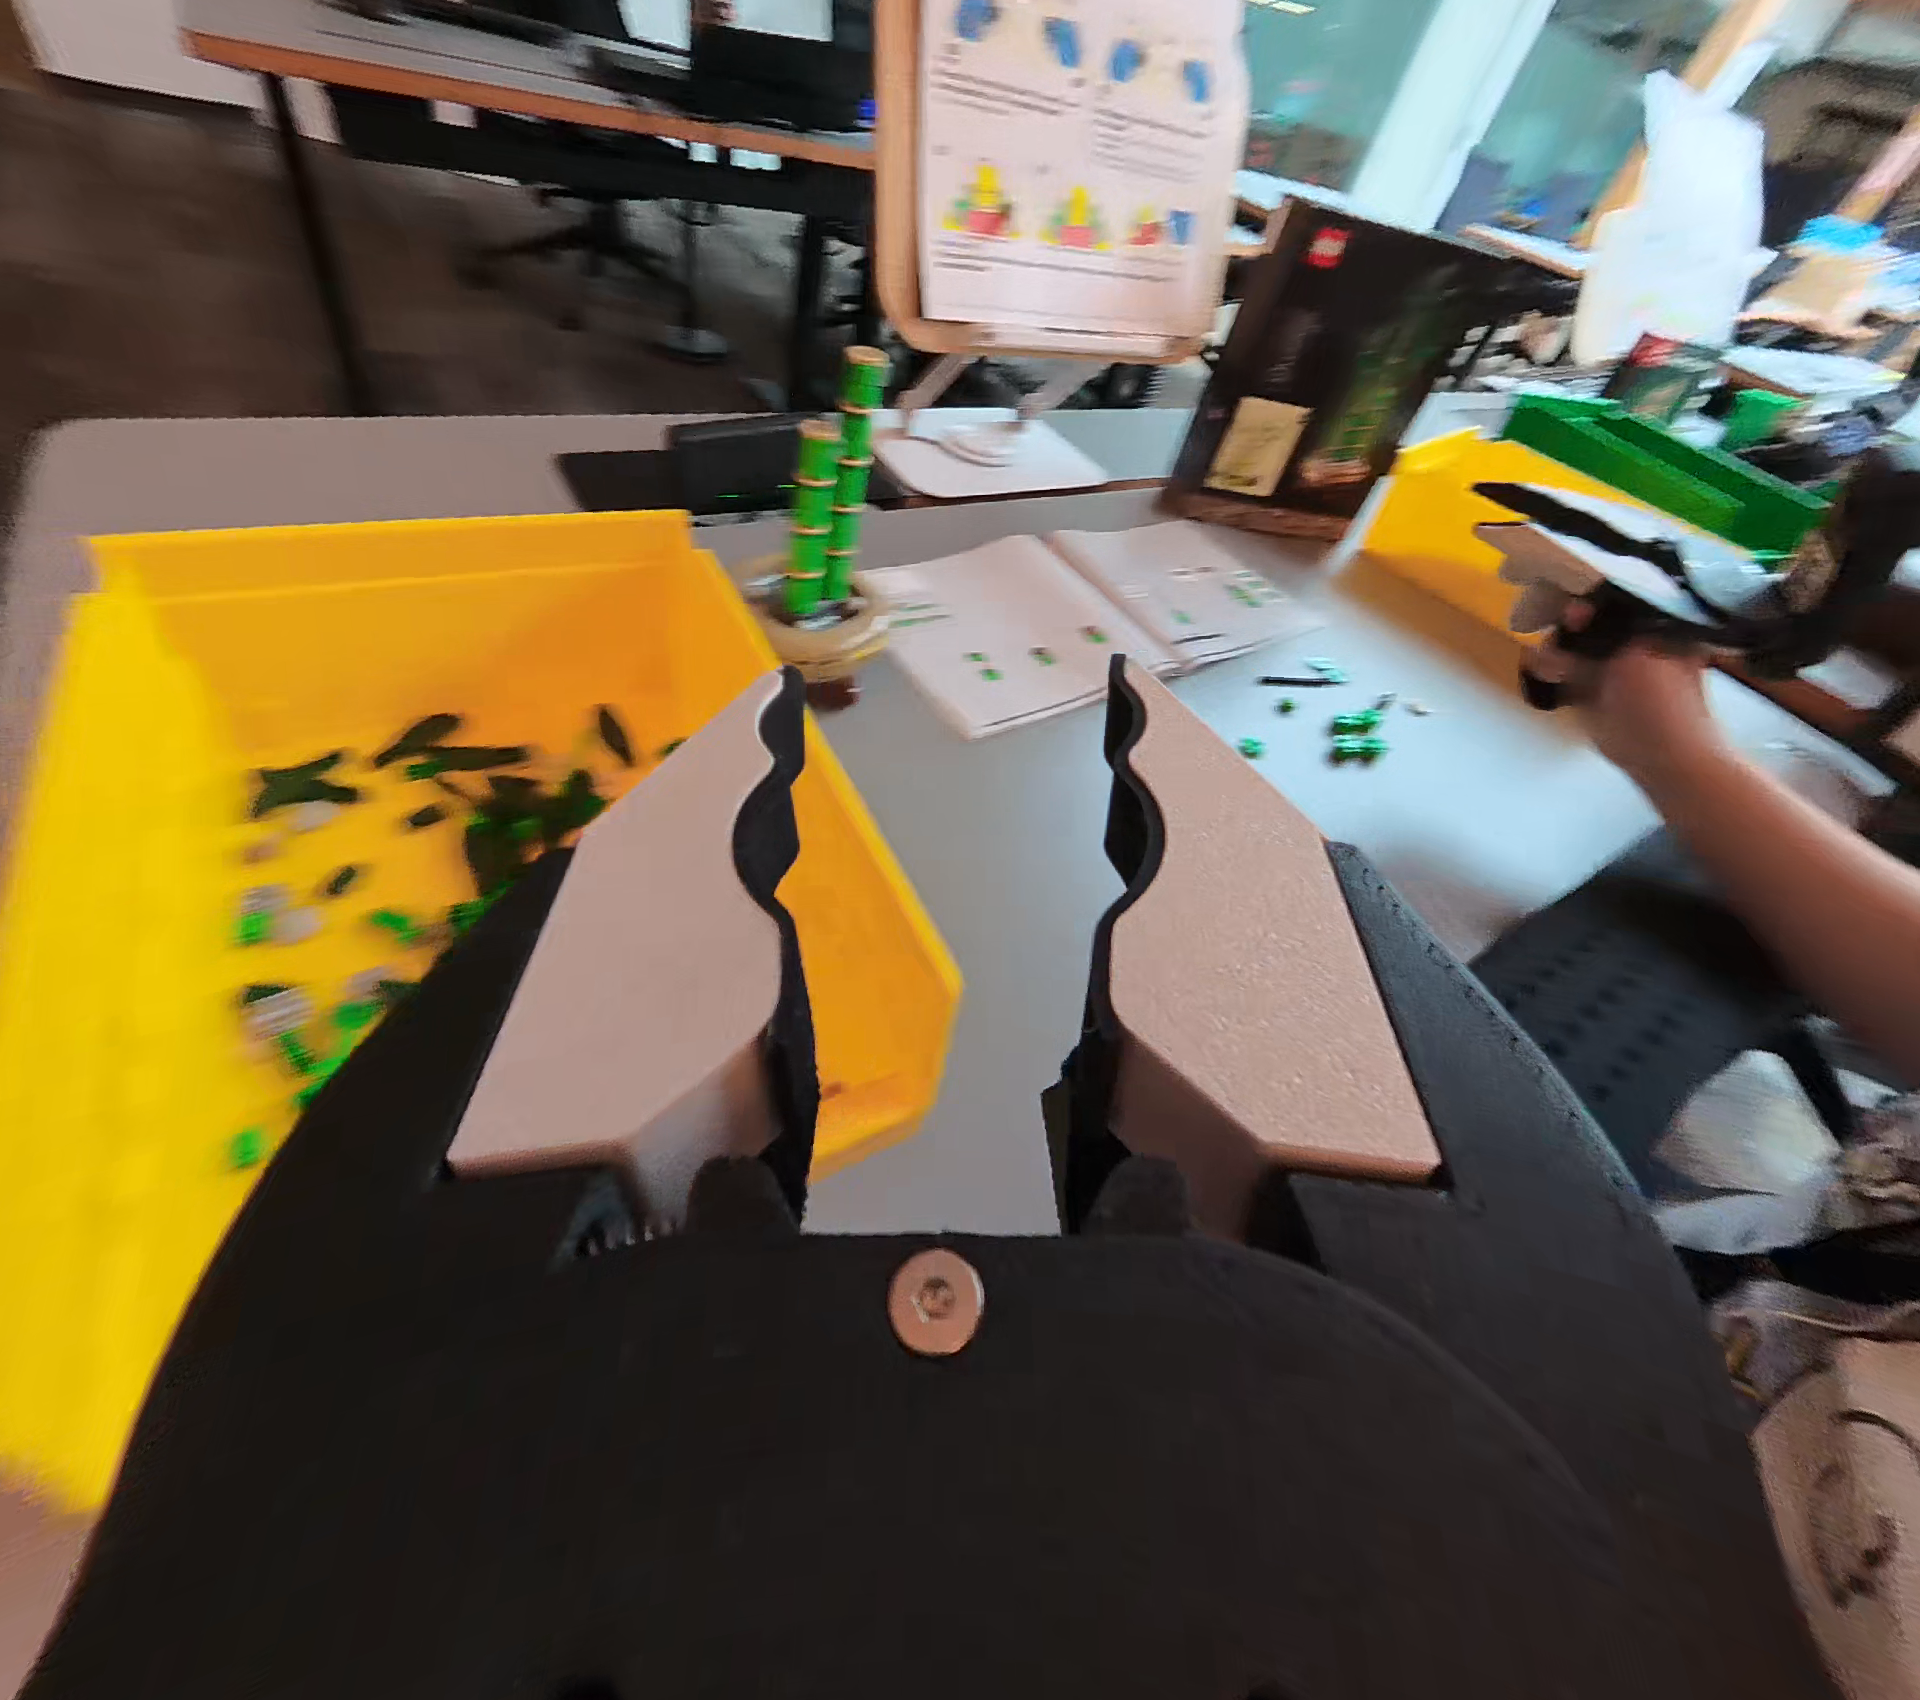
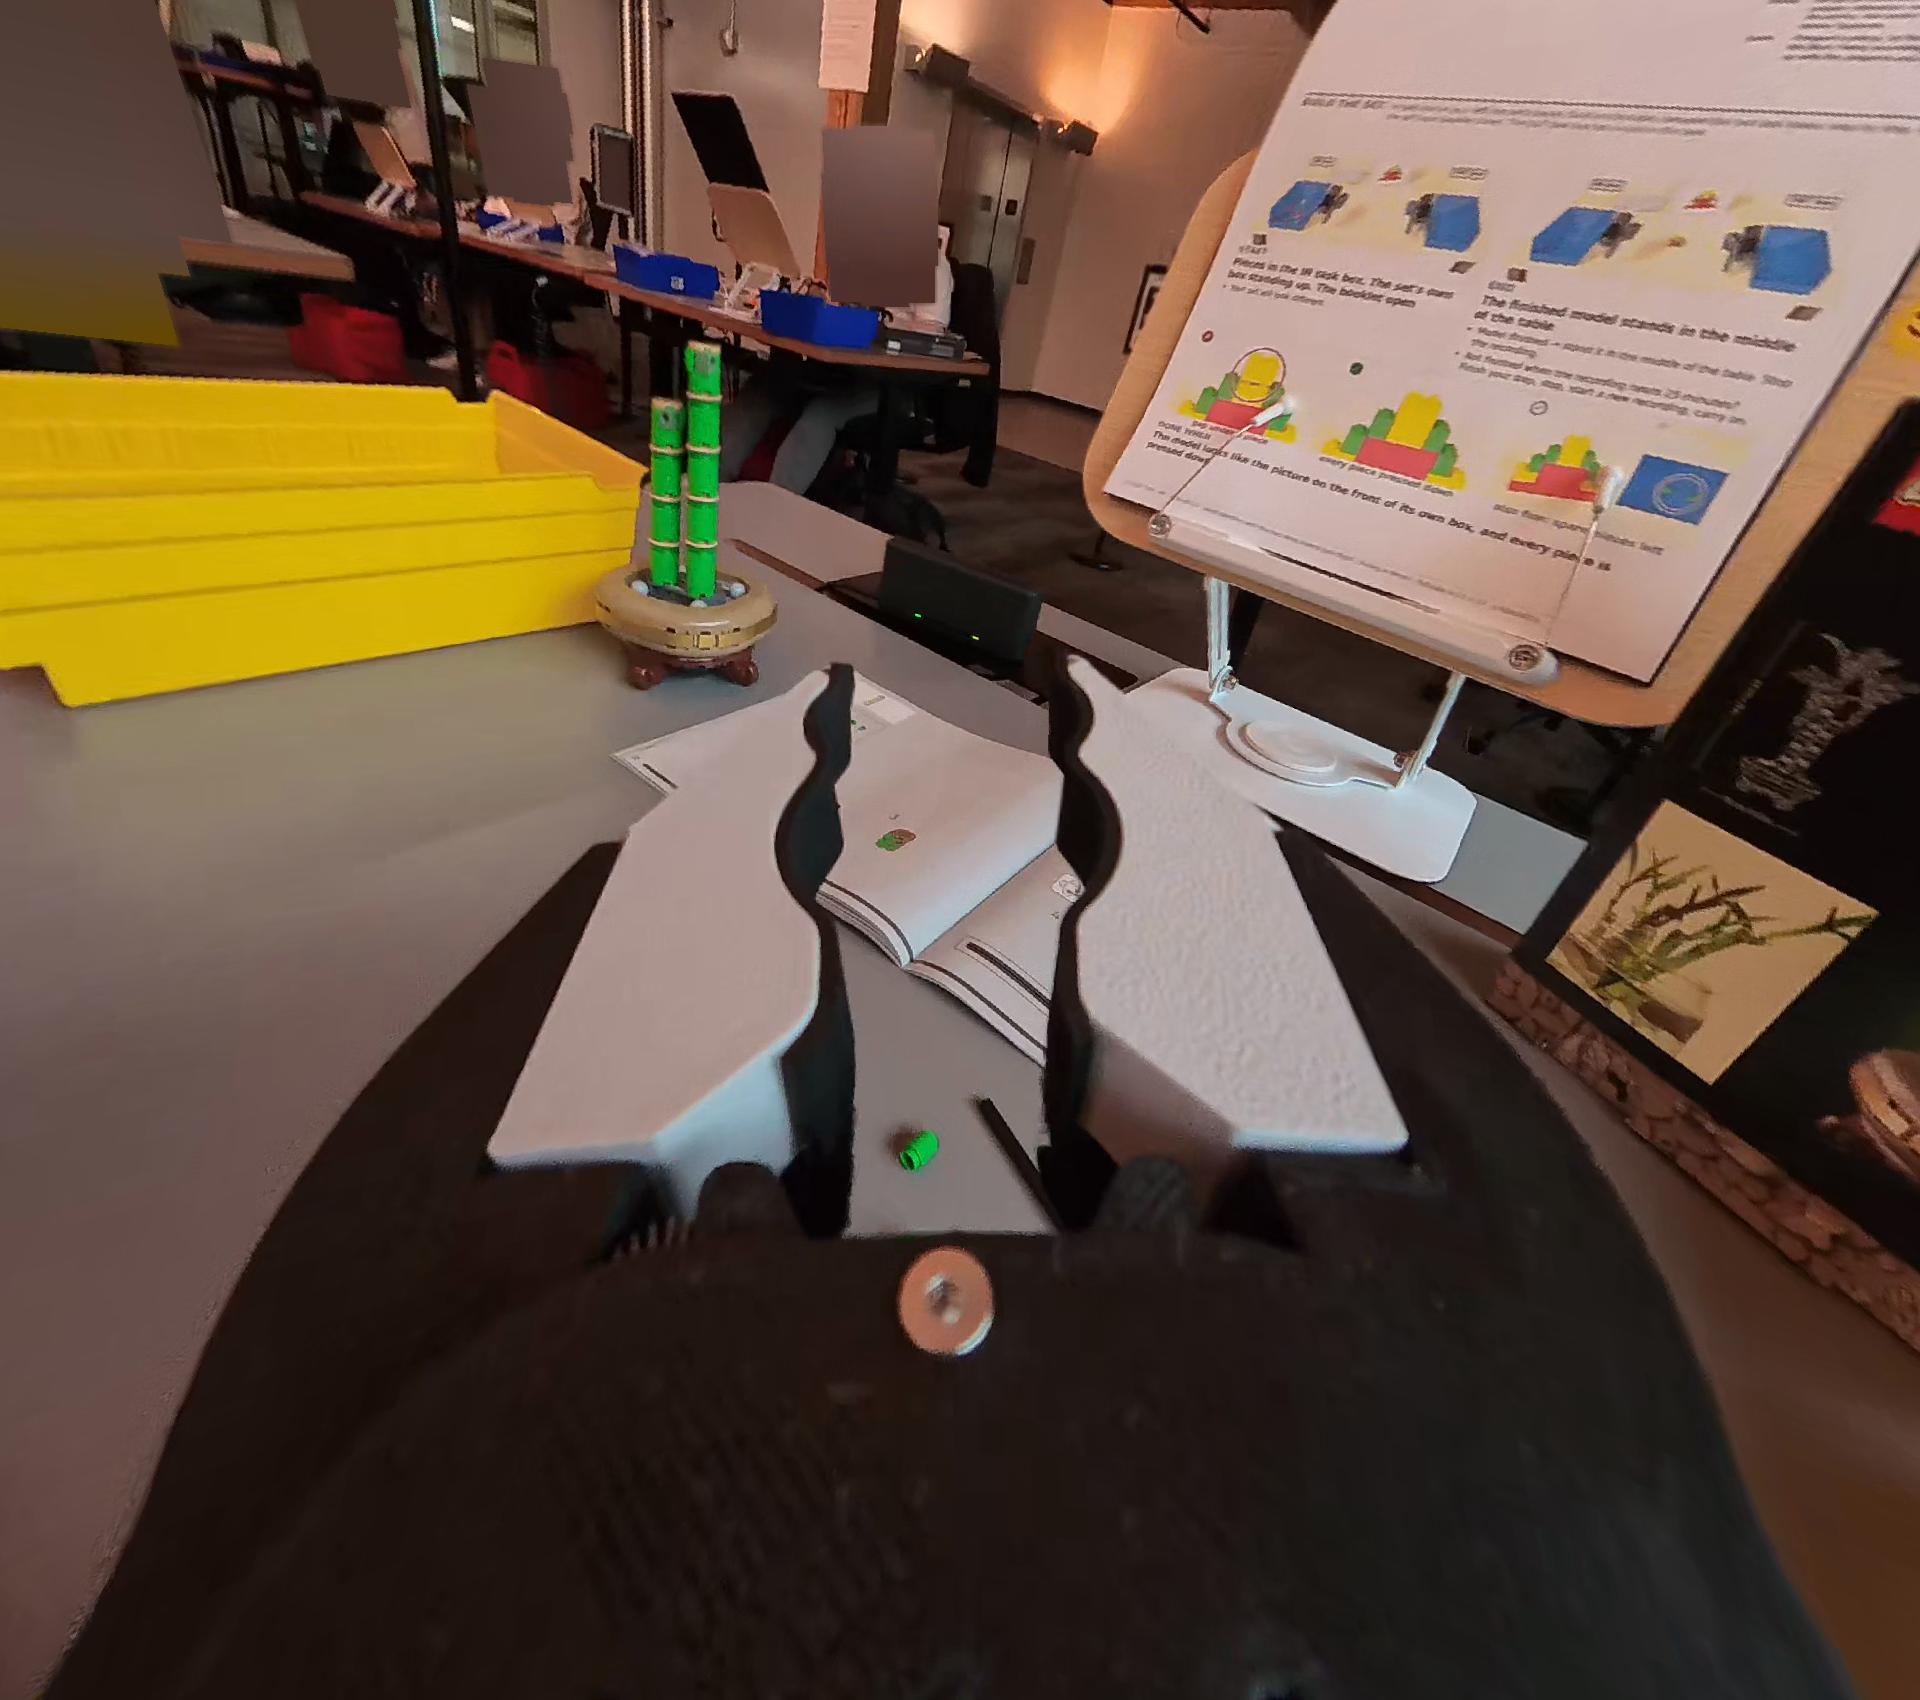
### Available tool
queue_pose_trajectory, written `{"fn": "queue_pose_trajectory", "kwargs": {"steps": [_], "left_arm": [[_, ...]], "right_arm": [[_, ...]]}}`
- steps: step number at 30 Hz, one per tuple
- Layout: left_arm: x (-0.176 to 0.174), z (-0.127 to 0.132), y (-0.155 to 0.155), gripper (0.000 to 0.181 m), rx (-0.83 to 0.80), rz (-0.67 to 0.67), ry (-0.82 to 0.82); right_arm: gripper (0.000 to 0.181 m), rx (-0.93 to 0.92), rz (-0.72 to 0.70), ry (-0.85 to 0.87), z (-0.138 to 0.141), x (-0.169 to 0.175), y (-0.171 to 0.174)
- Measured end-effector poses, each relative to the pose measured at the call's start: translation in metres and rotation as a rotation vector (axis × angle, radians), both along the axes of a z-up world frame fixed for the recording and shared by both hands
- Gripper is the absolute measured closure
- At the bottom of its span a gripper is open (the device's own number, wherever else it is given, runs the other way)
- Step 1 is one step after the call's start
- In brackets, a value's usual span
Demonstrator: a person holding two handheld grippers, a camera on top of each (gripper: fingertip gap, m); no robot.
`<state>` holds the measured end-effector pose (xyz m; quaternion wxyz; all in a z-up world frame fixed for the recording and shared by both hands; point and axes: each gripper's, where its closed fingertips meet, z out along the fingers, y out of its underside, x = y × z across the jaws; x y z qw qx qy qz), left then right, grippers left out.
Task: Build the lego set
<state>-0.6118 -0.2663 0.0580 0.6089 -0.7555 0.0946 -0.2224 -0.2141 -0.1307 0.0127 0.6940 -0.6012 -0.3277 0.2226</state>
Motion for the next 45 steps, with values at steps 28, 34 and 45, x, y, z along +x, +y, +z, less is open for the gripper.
{"fn": "queue_pose_trajectory", "kwargs": {"steps": [28, 34, 45], "left_arm": [[-0.043, -0.168, 0.156, 0.144, -0.479, -0.57, 1.02], [-0.033, -0.195, 0.172, 0.152, -0.471, -0.709, 1.007], [-0.036, -0.213, 0.179, 0.158, -0.512, -0.756, 1.04]], "right_arm": [[0.146, -0.096, 0.105, -0.279, -0.07, -0.083, 0.004], [0.146, -0.118, 0.11, -0.286, -0.075, -0.08, 0.005], [0.145, -0.13, 0.111, -0.285, -0.077, -0.076, 0.007]]}}
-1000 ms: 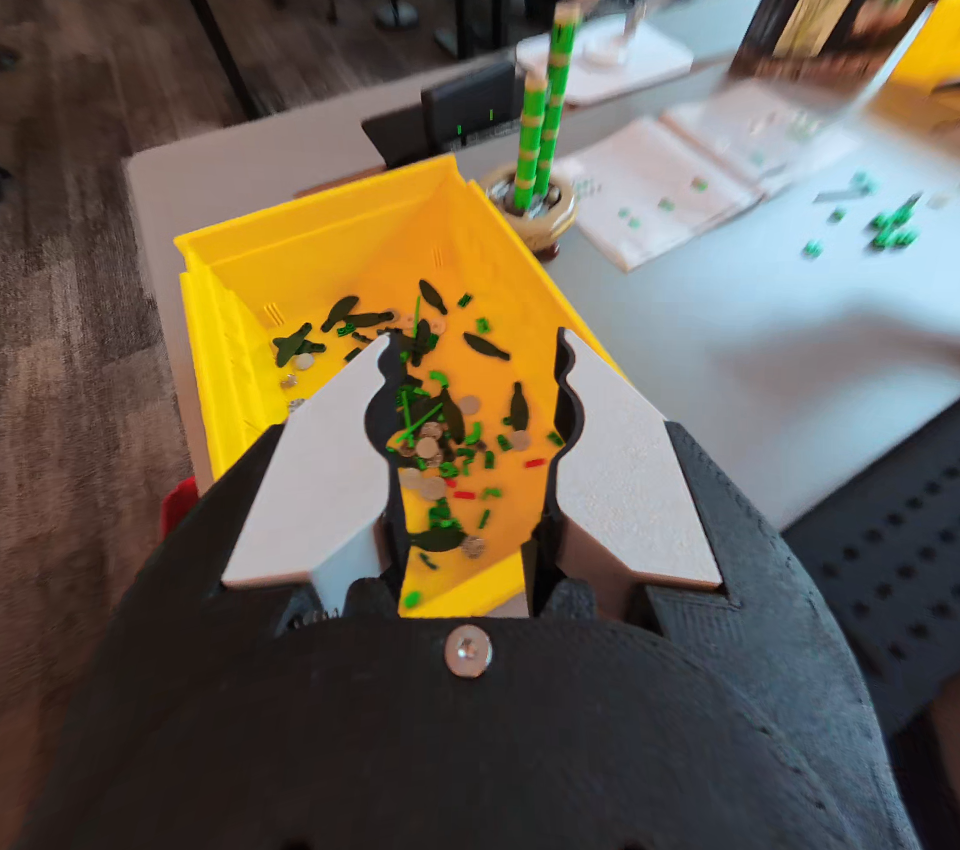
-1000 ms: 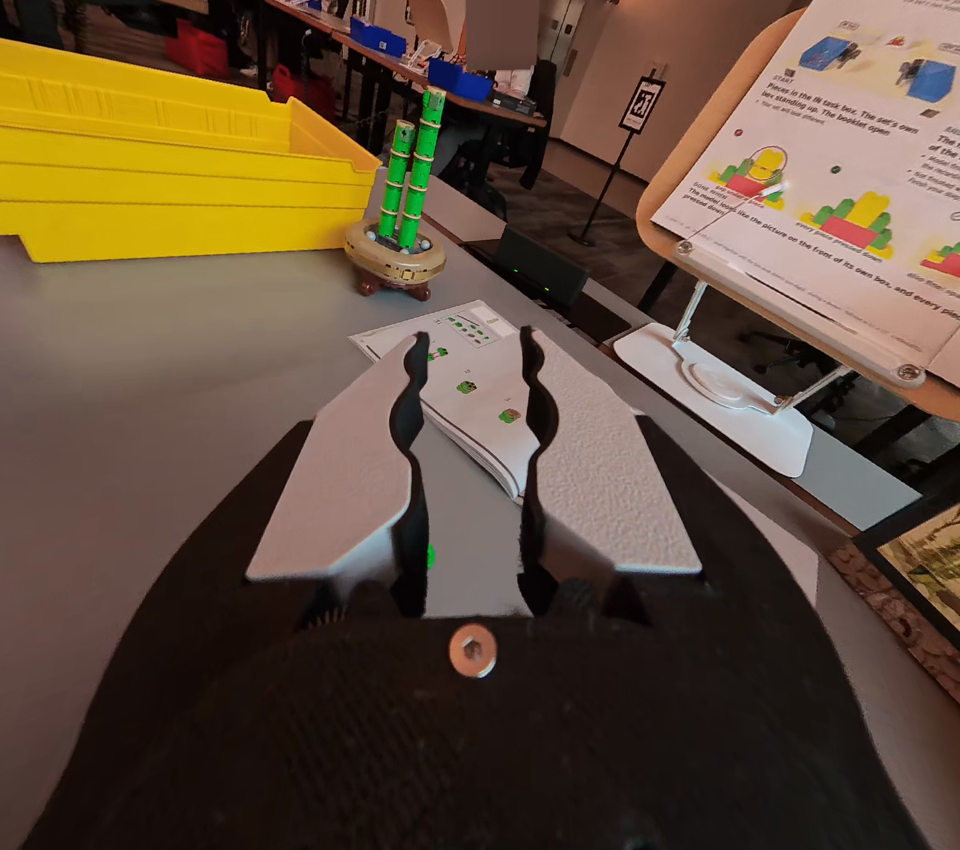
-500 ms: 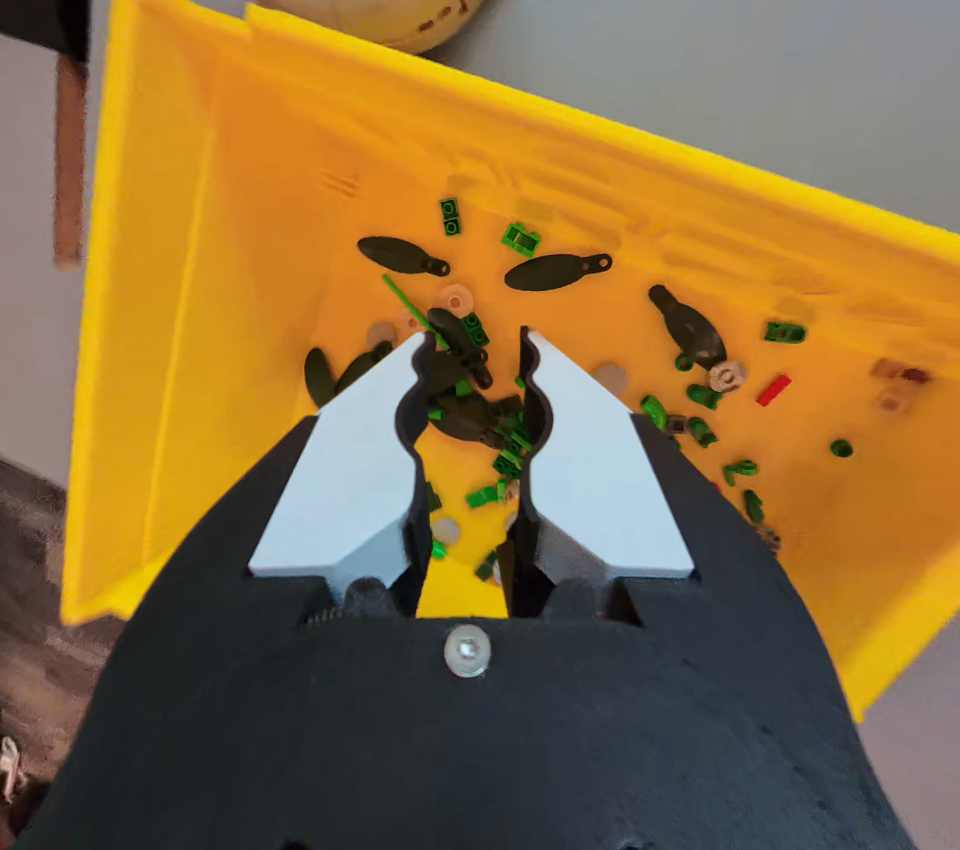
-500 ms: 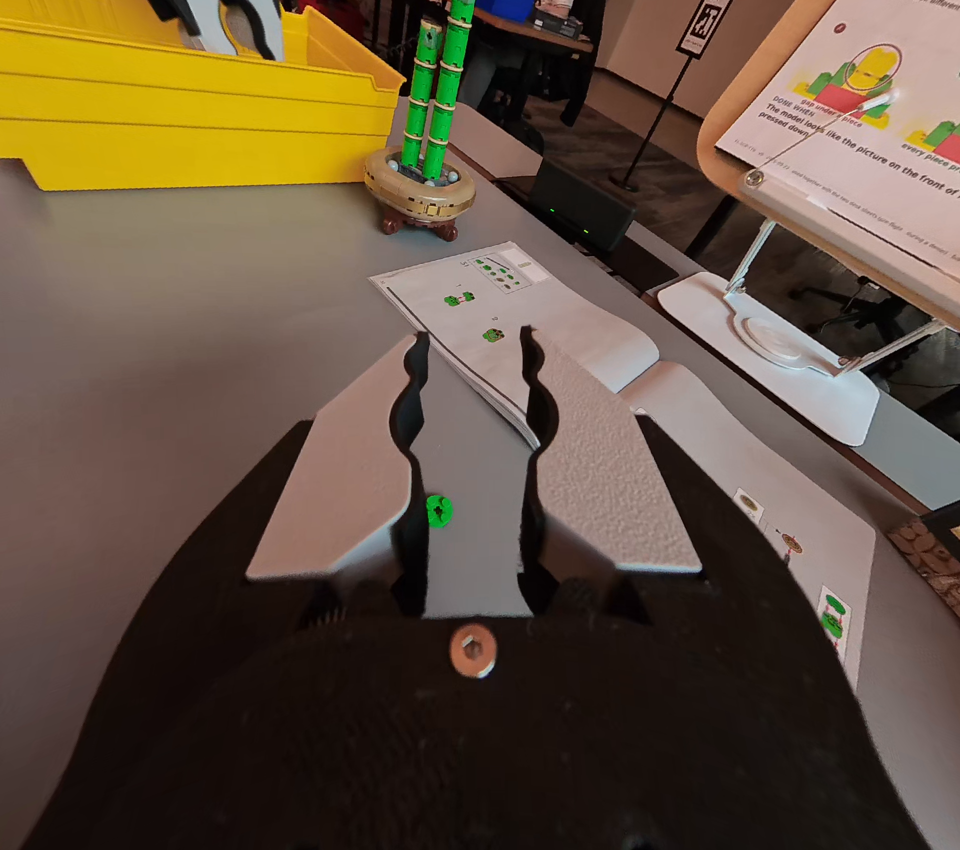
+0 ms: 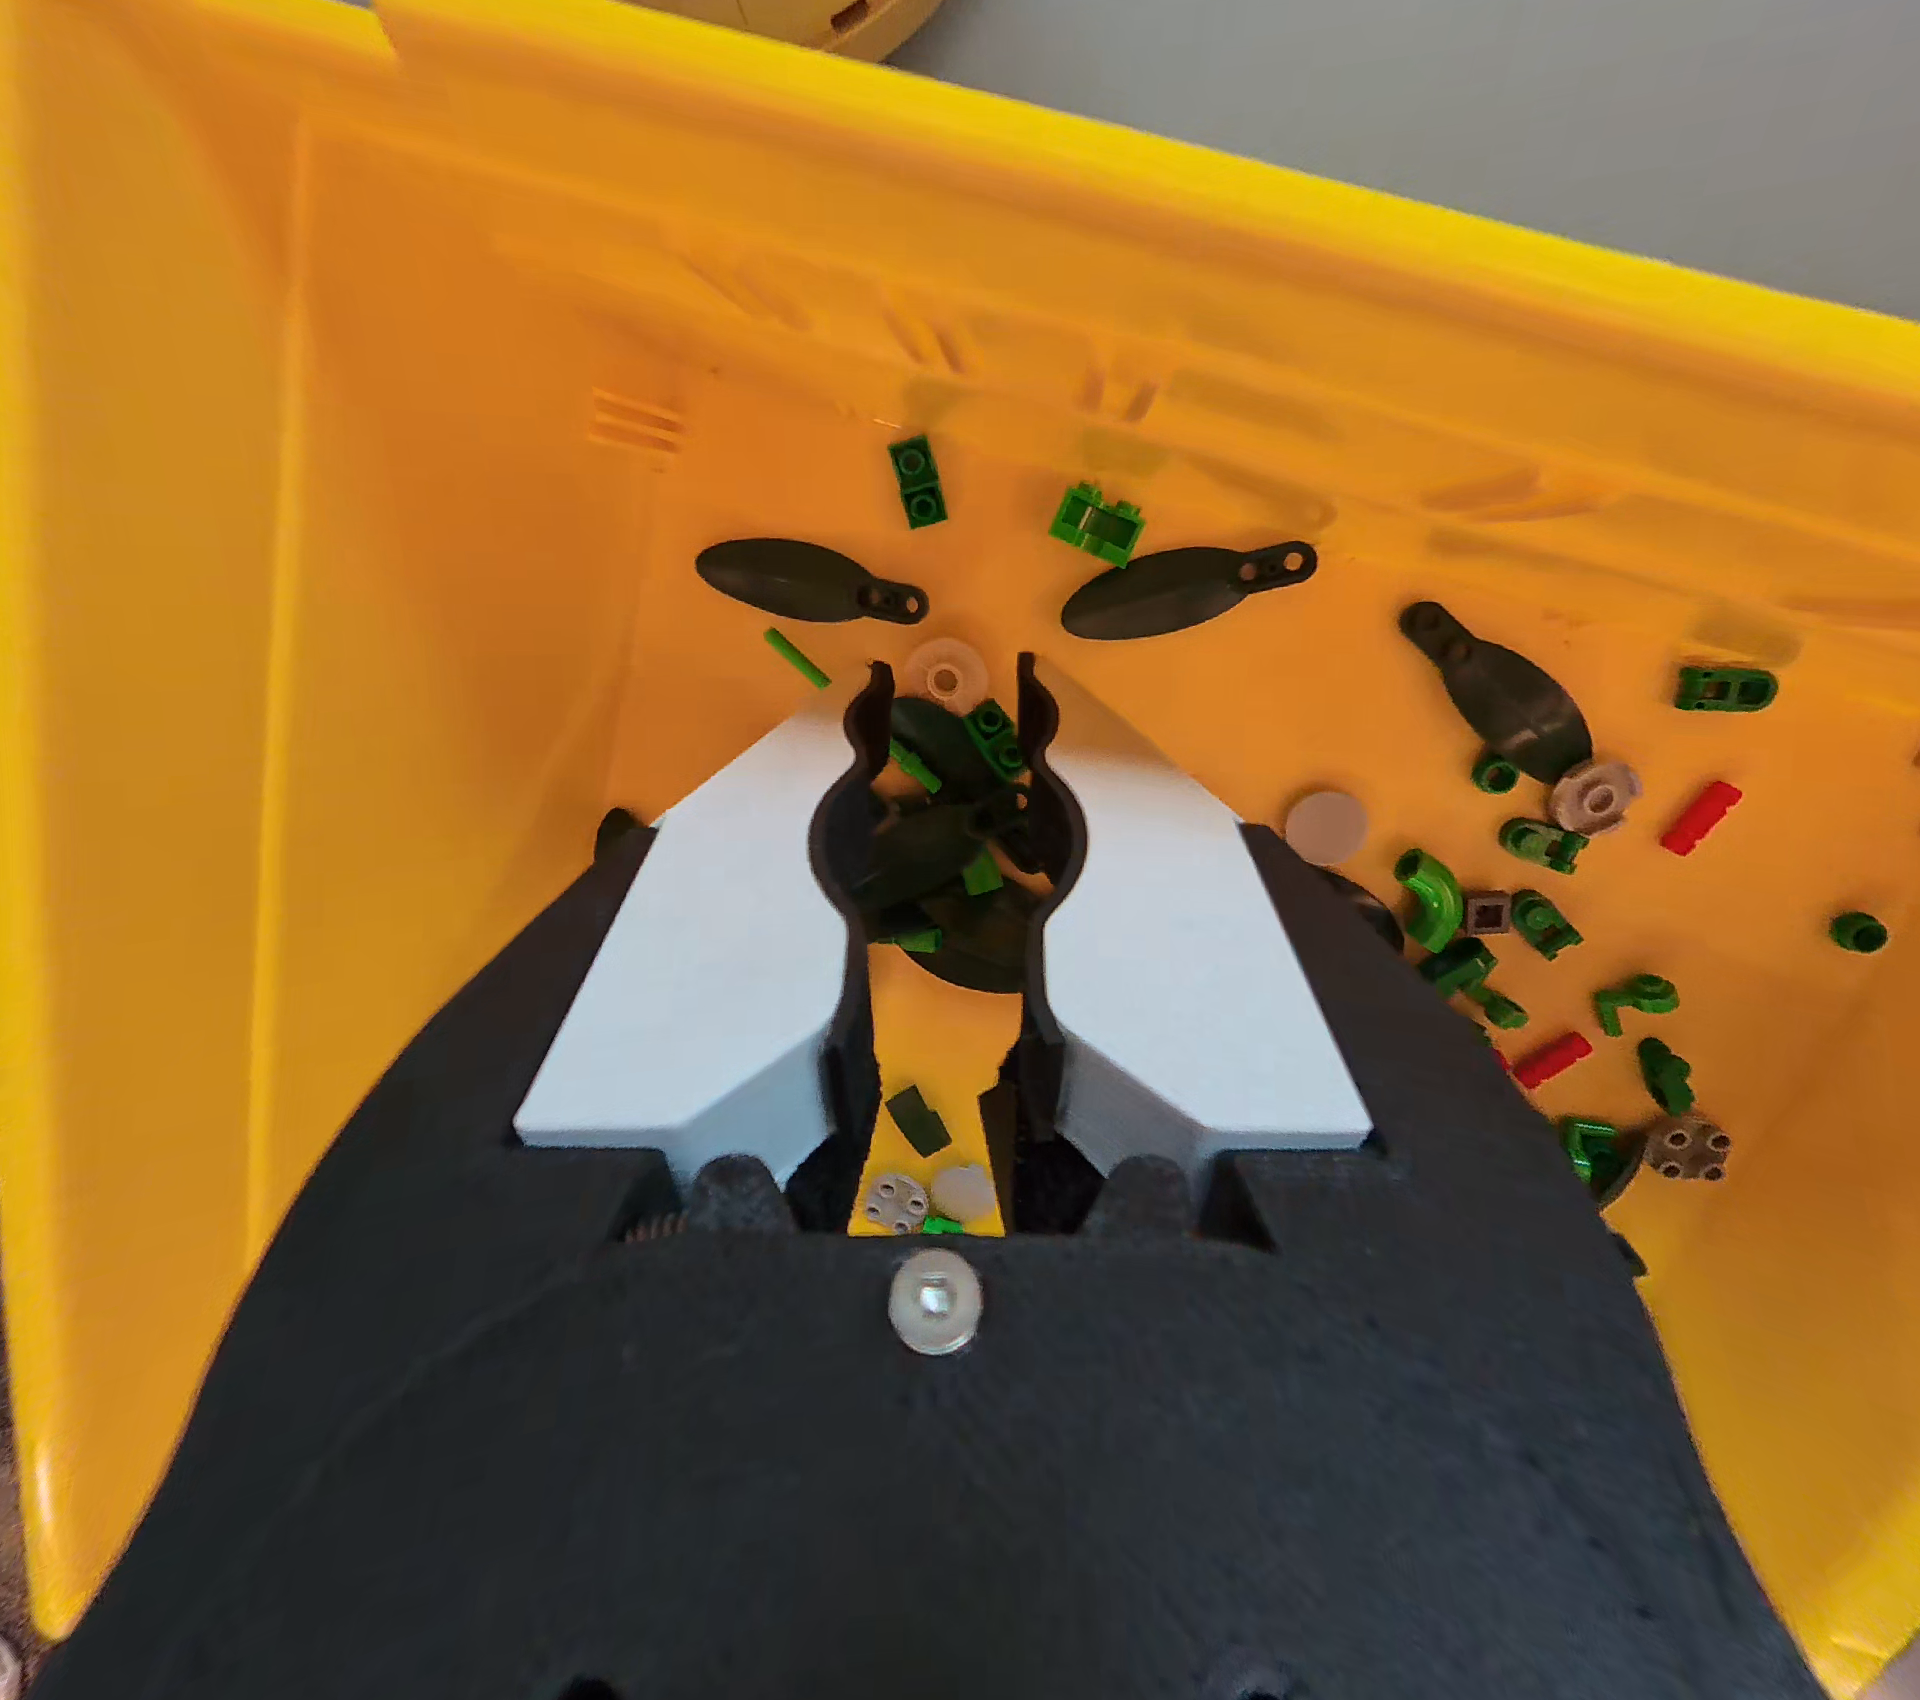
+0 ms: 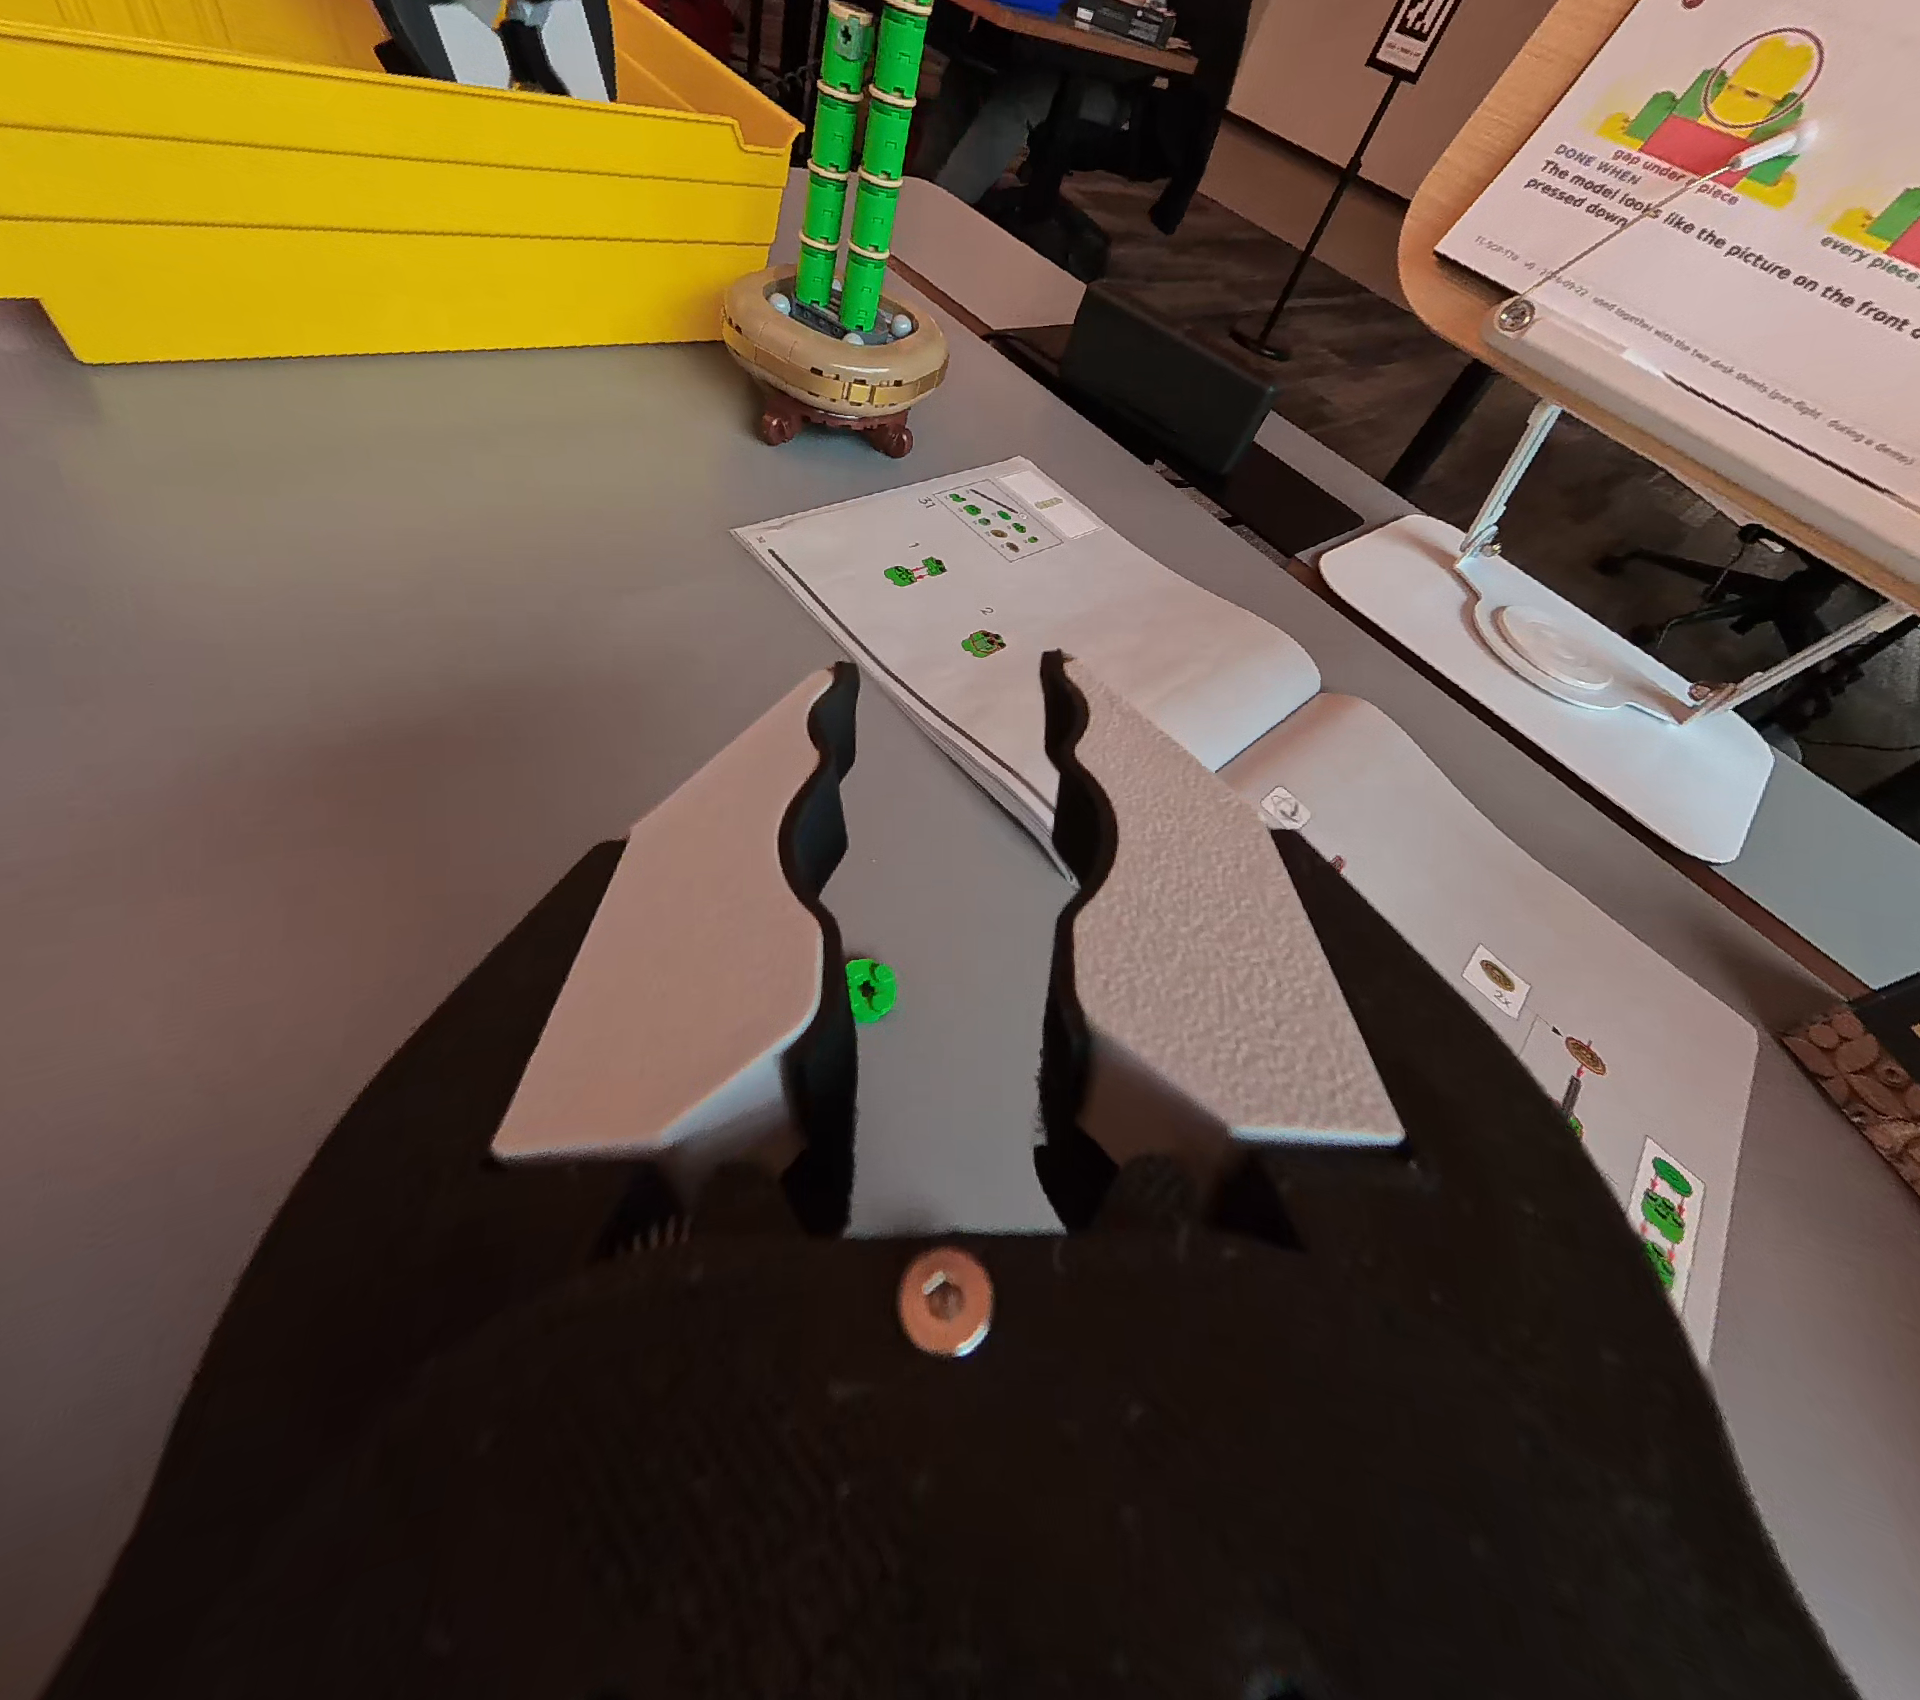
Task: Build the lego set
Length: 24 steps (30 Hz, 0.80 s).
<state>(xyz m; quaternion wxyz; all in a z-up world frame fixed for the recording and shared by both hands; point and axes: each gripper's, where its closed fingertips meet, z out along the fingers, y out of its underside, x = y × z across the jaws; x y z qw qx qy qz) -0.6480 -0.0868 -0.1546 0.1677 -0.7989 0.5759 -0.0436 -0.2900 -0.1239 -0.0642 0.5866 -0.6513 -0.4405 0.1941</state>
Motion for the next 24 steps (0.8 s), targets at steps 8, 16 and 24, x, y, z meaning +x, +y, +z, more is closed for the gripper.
{"fn": "queue_pose_trajectory", "kwargs": {"steps": [8, 16, 24], "left_arm": [[-0.002, -0.009, 0.002, 0.159, -0.012, -0.012, 0.053], [-0.003, -0.011, 0.0, 0.165, -0.056, 0.009, 0.053], [-0.012, 0.009, 0.006, 0.165, 0.039, 0.109, 0.041]], "right_arm": [[0.145, 0.008, 0.006, 0.009, 0.004, 0.0, -0.001], [0.146, 0.001, 0.022, 0.006, 0.003, -0.002, -0.004], [0.147, 0.027, 0.045, 0.006, 0.008, -0.006, -0.009]]}}
